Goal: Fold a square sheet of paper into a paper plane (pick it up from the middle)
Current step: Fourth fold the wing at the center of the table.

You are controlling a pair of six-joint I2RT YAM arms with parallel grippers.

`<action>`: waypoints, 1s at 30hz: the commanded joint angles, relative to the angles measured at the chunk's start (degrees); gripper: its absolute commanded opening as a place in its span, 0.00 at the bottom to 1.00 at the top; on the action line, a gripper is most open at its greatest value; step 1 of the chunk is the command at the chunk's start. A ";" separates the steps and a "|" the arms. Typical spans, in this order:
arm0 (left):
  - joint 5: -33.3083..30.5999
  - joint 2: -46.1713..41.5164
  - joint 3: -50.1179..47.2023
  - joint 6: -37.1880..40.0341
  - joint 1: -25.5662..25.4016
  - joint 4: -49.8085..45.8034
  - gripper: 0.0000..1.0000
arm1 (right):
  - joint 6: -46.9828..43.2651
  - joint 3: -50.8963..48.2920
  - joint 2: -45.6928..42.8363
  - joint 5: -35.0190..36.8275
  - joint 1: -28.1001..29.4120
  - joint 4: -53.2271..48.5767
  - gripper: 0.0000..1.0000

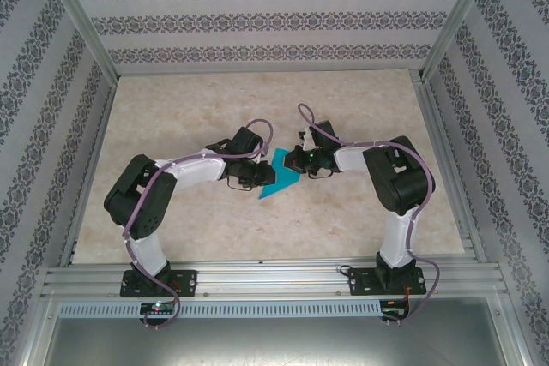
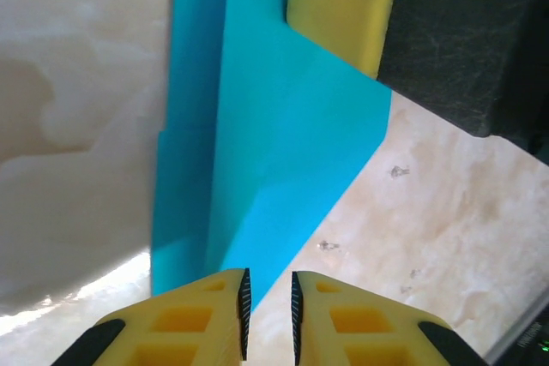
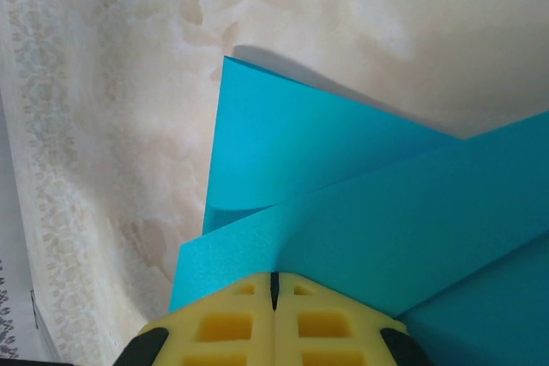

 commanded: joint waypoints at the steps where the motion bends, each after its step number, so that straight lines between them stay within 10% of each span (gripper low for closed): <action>1: 3.02 -0.18 -1.39 -3.43 0.08 1.63 0.23 | -1.90 -1.15 4.27 6.64 0.09 -7.34 0.00; 30: 1.40 -0.82 -3.57 -4.93 0.08 1.37 0.22 | -2.68 -0.55 5.85 6.82 0.13 -9.46 0.00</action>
